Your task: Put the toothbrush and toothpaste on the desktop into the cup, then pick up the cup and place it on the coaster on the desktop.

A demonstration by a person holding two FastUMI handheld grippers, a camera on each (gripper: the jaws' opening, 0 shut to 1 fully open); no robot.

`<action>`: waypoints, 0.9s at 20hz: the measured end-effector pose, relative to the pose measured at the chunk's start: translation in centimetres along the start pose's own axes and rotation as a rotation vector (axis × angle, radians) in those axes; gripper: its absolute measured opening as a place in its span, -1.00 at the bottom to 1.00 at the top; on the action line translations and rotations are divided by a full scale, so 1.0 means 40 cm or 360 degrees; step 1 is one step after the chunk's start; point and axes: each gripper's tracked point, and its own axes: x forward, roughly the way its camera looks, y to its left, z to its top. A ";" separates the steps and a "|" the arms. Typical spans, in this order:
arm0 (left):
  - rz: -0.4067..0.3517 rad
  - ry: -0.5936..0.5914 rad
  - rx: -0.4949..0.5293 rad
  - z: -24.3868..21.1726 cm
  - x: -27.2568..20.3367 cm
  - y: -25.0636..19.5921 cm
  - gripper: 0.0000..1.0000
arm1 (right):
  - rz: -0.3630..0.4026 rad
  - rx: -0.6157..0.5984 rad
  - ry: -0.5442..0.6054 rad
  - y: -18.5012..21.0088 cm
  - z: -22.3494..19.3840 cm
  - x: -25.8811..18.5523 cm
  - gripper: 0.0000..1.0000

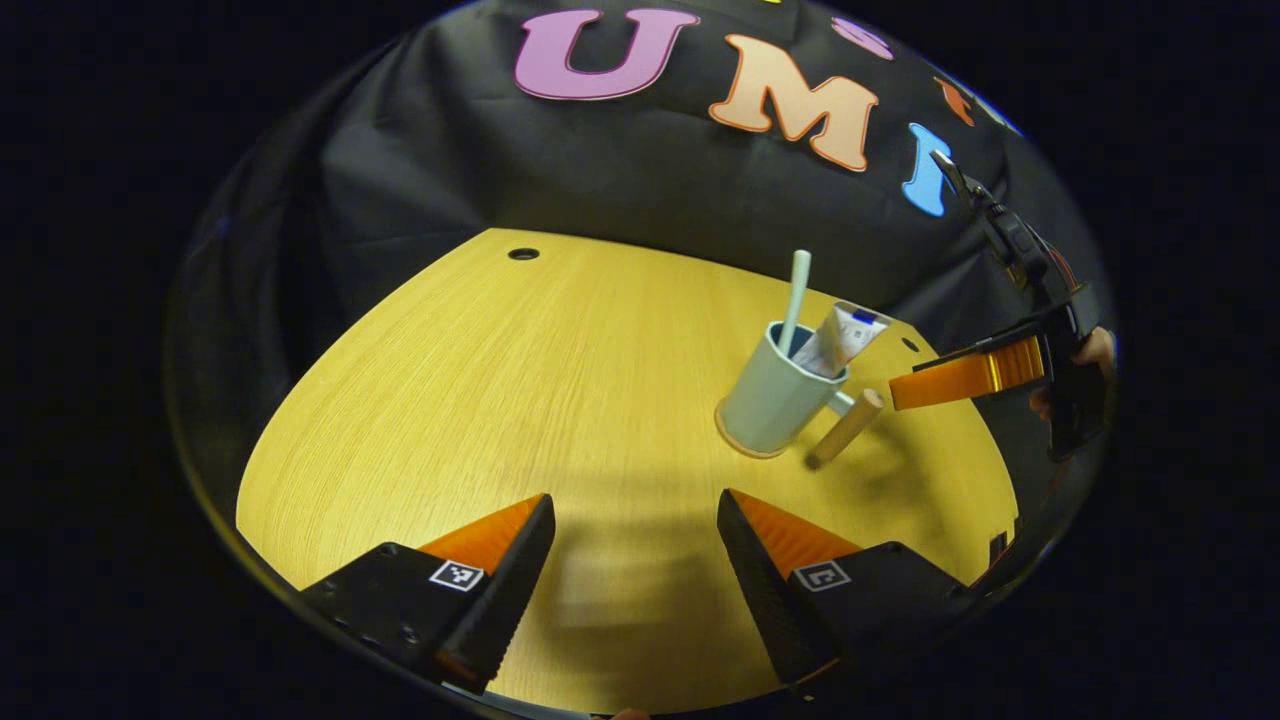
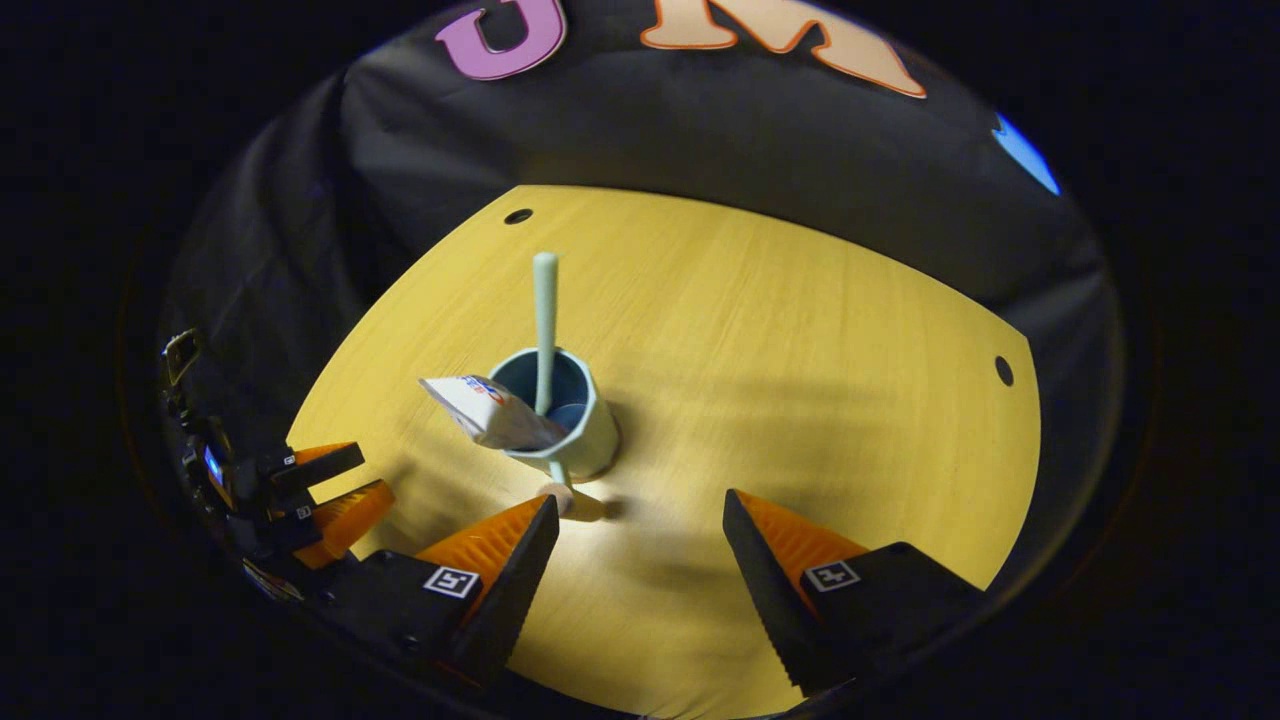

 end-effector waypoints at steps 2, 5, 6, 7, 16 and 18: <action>-0.0025 0.0010 0.0020 0.004 -0.005 -0.030 0.92 | 0.0004 0.0106 -0.0039 -0.022 -0.035 -0.035 0.99; -0.0061 0.0028 0.0056 0.010 -0.010 -0.082 0.92 | -0.0043 0.0310 -0.0123 -0.080 -0.107 -0.089 0.99; -0.0069 0.0030 0.0064 0.010 -0.009 -0.096 0.92 | -0.0077 0.0363 -0.0156 -0.104 -0.122 -0.106 0.99; -0.0080 0.0034 0.0066 0.015 -0.009 -0.114 0.92 | -0.0113 0.0423 -0.0198 -0.125 -0.134 -0.124 0.99; -0.0212 0.0017 0.0023 0.044 -0.034 -0.279 0.92 | -0.0111 0.0614 -0.0445 -0.201 -0.183 -0.205 0.99; -0.0188 0.0004 0.0017 0.044 -0.043 -0.292 0.92 | -0.0097 0.0610 -0.0457 -0.213 -0.194 -0.215 0.92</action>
